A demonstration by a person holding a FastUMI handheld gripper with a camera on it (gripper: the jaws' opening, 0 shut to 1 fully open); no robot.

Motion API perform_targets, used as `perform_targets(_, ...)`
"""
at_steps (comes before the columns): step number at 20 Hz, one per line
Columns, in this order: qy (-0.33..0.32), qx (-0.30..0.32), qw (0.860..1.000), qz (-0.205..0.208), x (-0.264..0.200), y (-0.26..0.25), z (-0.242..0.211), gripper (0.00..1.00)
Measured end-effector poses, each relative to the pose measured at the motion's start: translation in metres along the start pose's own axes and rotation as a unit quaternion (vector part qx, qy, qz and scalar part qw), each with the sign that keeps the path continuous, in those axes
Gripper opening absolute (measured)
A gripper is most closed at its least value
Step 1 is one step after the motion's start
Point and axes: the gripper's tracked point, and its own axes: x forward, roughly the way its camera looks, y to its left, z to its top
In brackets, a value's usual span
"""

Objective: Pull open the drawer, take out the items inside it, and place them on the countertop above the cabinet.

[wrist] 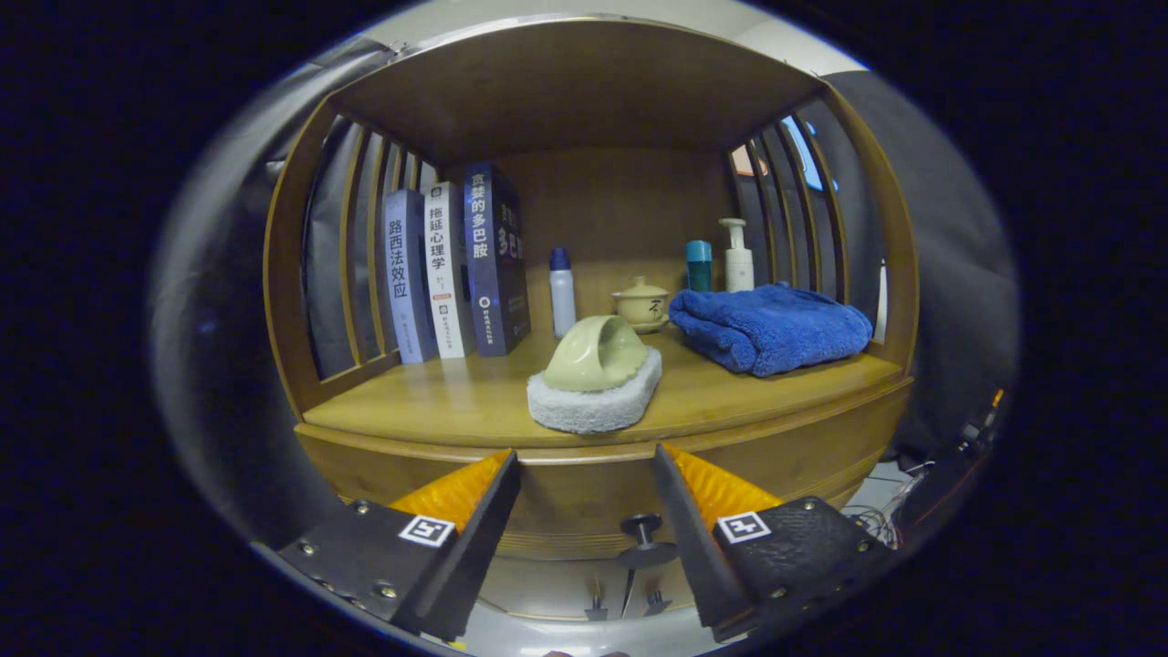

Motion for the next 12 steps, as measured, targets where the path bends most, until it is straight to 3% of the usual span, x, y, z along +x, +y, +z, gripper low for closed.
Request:
perform_targets(3,0.001,0.002,1.0,0.005,-0.008,0.002,0.009,0.9)
perform_targets(7,-0.052,-0.007,0.999,-0.009,-0.041,-0.009,0.054,0.91)
perform_targets(12,-0.123,-0.031,0.989,-0.073,-0.112,-0.056,0.126,0.91)
